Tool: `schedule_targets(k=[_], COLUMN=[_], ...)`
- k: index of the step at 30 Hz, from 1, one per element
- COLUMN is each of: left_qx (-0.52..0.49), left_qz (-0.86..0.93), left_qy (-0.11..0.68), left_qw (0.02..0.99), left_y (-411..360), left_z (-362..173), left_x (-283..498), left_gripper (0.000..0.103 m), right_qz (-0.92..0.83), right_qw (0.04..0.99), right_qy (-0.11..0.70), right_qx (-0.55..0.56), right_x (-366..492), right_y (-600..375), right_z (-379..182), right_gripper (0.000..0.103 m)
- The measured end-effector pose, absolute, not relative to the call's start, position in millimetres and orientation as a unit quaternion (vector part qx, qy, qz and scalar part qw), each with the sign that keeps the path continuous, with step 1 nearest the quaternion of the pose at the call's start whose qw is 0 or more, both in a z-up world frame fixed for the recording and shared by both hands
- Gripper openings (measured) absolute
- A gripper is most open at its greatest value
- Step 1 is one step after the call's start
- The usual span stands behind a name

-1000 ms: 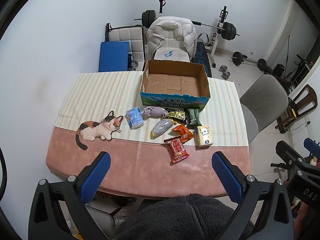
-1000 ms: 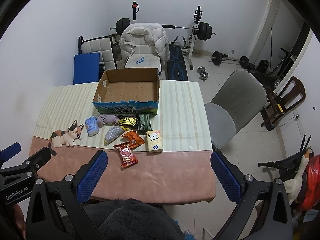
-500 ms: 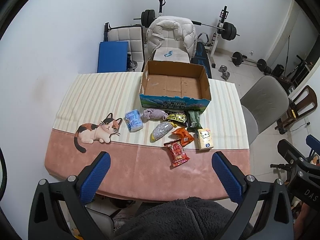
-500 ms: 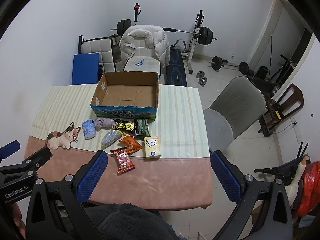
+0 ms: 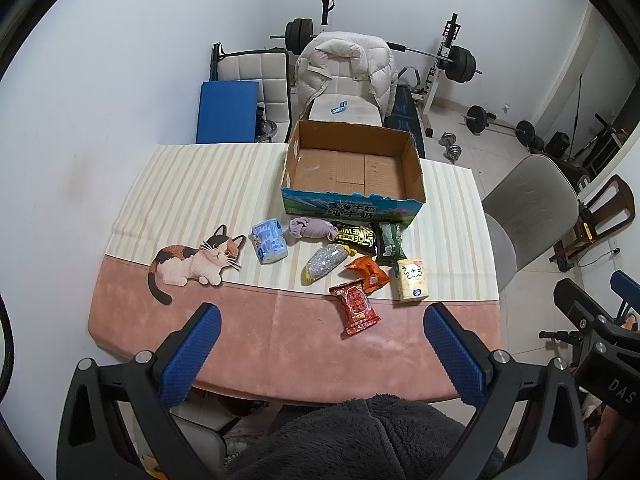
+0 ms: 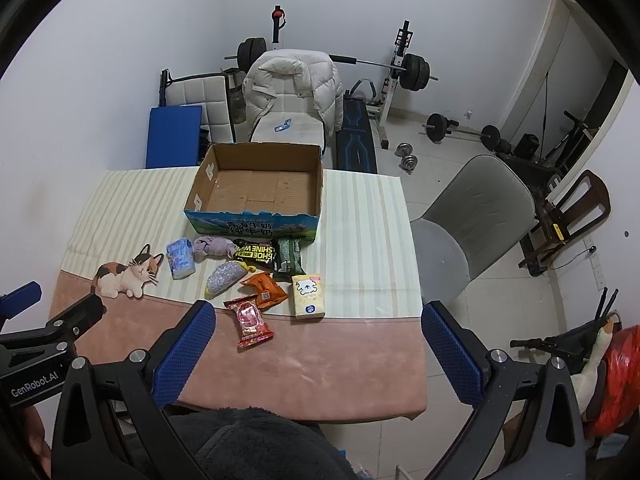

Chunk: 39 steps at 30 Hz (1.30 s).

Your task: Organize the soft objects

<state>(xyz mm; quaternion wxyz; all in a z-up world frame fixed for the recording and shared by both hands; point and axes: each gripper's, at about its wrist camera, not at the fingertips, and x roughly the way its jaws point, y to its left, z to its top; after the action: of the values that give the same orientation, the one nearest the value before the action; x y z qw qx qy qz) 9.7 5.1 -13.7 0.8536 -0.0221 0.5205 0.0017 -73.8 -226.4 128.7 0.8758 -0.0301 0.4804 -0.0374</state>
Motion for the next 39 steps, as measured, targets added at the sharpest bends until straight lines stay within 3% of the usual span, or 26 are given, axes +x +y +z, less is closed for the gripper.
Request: schedule_targets(k=[39], left_qx=[-0.014], left_qz=[0.011], left_qy=[0.501], left_qw=[0.865], left_y=[19], left_z=[-13], left_x=[17], left_gripper=[0.103], right_qz=[-0.037], right_qw=[0.883], right_qy=[0.466], right_qx=[-0.029], right_x=[-76], right_y=[-224], right_z=[119], right_gripper=[0.103])
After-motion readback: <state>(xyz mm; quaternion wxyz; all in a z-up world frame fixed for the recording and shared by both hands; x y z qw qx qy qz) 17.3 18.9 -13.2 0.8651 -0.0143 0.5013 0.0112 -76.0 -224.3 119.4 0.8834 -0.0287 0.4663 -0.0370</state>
